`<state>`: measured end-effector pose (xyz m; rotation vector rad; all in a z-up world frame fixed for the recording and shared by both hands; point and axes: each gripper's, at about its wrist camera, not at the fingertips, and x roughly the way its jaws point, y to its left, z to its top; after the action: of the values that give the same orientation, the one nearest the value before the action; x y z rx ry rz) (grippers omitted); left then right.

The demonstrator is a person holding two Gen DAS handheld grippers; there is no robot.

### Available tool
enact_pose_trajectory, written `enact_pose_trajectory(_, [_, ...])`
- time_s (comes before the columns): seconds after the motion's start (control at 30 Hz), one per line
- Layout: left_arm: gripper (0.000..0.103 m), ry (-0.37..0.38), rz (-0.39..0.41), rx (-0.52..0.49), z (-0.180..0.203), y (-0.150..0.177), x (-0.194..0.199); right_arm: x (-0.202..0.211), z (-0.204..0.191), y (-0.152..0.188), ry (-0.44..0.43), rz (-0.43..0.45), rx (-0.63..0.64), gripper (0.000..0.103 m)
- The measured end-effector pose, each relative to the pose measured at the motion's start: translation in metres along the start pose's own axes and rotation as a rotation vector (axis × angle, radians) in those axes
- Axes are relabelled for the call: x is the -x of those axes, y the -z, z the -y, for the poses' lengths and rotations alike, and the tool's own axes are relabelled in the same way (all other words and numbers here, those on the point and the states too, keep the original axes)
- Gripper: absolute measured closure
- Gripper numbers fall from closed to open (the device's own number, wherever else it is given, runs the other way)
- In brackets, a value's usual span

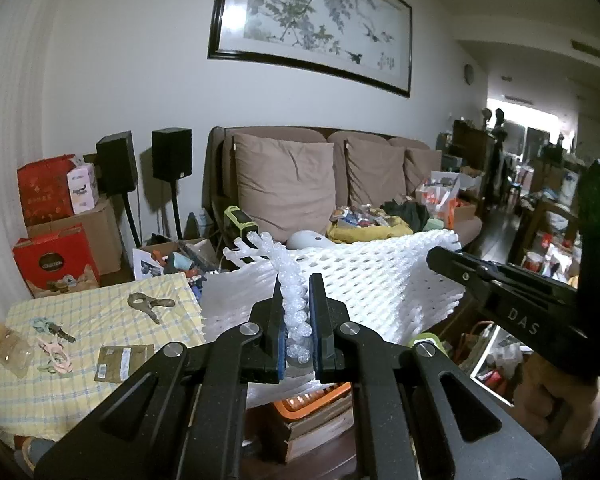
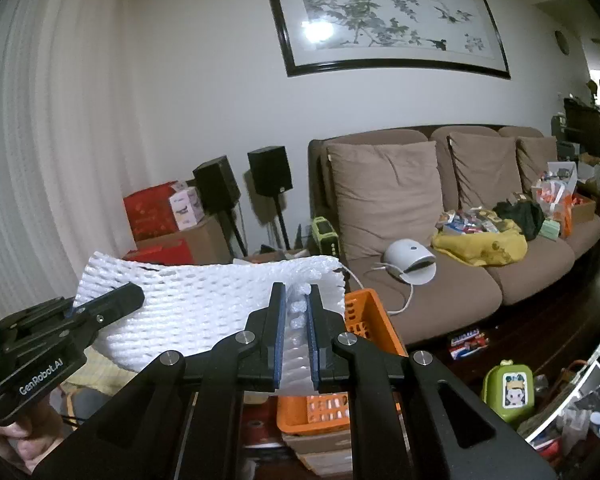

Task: Organize objects
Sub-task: 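Carry the foam sleeve with both grippers over the orange basket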

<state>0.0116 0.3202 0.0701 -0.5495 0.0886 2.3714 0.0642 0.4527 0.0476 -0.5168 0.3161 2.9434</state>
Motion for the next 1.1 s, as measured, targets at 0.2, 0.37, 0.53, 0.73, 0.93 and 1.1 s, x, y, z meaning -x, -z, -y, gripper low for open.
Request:
enact_pose_trajectory(0.2, [0.094,0.003,0.0,0.0,0.003,0.0,-0.007,-0.003,0.006,-0.001,0.01,-0.003,-0.015,0.094])
enact_pose_trajectory(0.37, [0.094,-0.013,0.008,-0.009,0.003,-0.002,-0.01,-0.003,0.008,-0.002,0.013,-0.002,-0.017,0.094])
enact_pose_trajectory(0.53, [0.094,-0.006,0.017,-0.016,0.007,-0.005,-0.015,-0.005,0.009,-0.002,0.02,-0.003,-0.022,0.094])
enact_pose_trajectory(0.73, [0.094,0.0,0.017,-0.02,0.01,-0.005,-0.021,-0.012,0.011,-0.001,0.05,-0.013,-0.025,0.094])
enact_pose_trajectory(0.93, [0.094,-0.001,0.016,-0.02,0.011,-0.004,-0.024,-0.015,0.017,0.0,0.059,-0.019,-0.032,0.094])
enact_pose_trajectory(1.1, [0.094,0.0,0.017,-0.023,0.011,-0.002,-0.028,-0.018,0.021,0.0,0.068,-0.024,-0.039,0.094])
